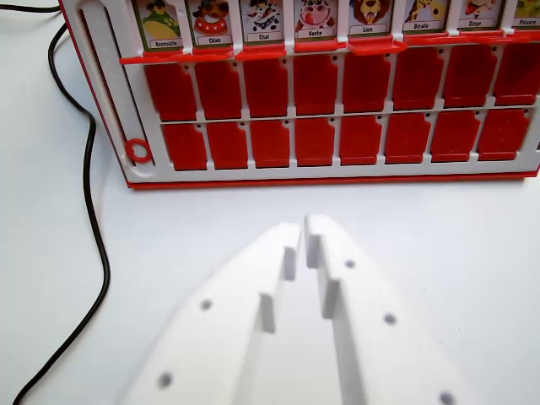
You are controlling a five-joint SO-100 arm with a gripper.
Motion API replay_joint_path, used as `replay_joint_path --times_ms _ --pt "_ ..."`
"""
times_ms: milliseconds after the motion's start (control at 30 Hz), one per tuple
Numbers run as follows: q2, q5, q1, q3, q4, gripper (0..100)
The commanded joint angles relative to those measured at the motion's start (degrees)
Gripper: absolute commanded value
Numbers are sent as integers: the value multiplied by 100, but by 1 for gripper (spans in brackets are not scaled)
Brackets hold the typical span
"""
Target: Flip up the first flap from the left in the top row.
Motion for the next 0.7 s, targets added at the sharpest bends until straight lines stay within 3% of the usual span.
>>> replay_joint_path --times_ms 0,133,667 --pt "-211 62 -167 -571 -35 0" --pt "-650 132 -308 -747 -185 0" --pt "-3190 967 -1063 -2830 -457 0"
